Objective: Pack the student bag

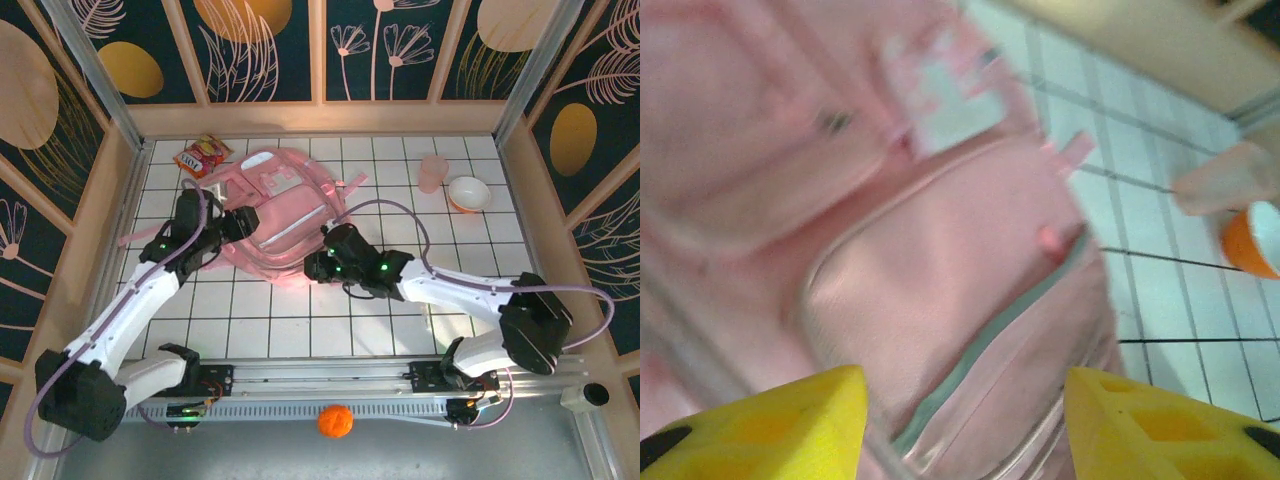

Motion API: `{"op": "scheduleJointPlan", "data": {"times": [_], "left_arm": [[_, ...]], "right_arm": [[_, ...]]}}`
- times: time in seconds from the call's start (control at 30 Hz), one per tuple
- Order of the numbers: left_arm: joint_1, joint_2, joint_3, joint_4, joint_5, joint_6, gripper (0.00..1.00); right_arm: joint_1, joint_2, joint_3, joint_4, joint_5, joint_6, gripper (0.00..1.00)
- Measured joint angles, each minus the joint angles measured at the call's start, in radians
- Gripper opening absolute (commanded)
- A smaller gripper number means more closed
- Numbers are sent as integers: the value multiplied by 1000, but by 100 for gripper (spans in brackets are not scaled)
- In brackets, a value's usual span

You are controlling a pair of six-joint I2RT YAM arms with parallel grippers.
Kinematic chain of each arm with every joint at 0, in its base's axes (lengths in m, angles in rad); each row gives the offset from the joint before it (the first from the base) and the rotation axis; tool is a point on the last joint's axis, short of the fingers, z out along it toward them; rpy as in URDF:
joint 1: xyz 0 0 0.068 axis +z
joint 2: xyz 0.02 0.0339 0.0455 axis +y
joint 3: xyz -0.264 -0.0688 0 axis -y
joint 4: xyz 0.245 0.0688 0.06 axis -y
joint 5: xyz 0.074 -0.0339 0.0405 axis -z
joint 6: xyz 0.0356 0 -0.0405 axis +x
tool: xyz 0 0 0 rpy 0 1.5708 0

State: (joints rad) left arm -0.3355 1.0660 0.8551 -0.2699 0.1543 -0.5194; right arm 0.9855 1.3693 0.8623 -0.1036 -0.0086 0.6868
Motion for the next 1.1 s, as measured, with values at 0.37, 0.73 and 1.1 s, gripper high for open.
{"op": "scheduleJointPlan", "data": {"times": [0.37, 0.73, 1.1], "left_arm": [[-6, -137, -150, 66, 303, 1010, 74], [-145, 61, -159, 88, 157, 1341, 85], [-149, 219, -157, 209, 25, 1312, 87]], "right_arm": [[-29, -163, -132, 130, 0, 22, 31], [-29, -159, -132, 177, -14, 22, 31], [-29, -149, -132, 184, -27, 22, 31]]}}
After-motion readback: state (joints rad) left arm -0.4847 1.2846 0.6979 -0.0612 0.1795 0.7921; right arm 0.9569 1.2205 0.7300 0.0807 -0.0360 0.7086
